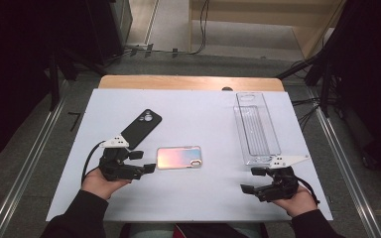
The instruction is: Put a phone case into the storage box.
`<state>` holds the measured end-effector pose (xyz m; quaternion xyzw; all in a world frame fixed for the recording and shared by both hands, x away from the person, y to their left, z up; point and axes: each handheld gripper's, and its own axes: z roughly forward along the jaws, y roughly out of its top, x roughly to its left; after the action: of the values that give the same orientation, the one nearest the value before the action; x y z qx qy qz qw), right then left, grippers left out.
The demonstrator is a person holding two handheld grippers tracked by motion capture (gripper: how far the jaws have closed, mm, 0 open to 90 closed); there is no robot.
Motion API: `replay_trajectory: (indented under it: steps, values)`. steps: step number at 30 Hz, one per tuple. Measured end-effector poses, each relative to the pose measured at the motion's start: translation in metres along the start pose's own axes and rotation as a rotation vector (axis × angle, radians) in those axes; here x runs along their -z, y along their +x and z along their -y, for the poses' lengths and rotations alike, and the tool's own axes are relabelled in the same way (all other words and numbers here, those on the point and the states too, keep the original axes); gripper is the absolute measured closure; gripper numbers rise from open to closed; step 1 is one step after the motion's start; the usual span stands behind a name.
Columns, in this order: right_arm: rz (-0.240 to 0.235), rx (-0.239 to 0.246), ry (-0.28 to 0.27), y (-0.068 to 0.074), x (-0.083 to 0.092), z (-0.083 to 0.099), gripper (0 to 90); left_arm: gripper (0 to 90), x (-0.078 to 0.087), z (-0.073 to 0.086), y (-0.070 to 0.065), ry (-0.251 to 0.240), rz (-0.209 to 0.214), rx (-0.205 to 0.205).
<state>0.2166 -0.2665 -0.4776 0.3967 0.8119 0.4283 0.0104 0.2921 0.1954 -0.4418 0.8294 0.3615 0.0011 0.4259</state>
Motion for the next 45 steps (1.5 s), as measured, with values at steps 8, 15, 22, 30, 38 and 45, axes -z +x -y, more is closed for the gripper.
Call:
replay_trajectory:
  steps: [8, 15, 22, 30, 38, 45]
  values:
    - [-0.003, -0.004, 0.005, 0.0, -0.002, -0.001, 16.9, 24.4, -0.008, -0.012, 0.003, 0.013, 0.011, -0.013]
    - [-0.001, -0.002, 0.006, 0.0, -0.002, -0.001, 16.9, 24.4, -0.018, -0.025, 0.007, 0.025, 0.003, -0.003]
    - [0.001, -0.005, 0.005, 0.0, -0.002, -0.001, 16.9, 24.6, -0.028, -0.039, 0.01, 0.024, 0.007, 0.008]
    - [0.002, -0.005, 0.008, 0.0, -0.003, -0.001, 16.9, 29.7, -0.048, -0.054, 0.016, 0.046, -0.015, 0.007]
    - [-0.006, 0.005, 0.009, -0.001, -0.005, -0.003, 16.9, 52.9, -0.067, -0.057, 0.026, 0.072, -0.049, 0.022]
    - [-0.005, 0.006, 0.014, -0.002, -0.005, -0.002, 17.0, 90.0, -0.076, -0.056, 0.031, 0.091, -0.106, -0.005]
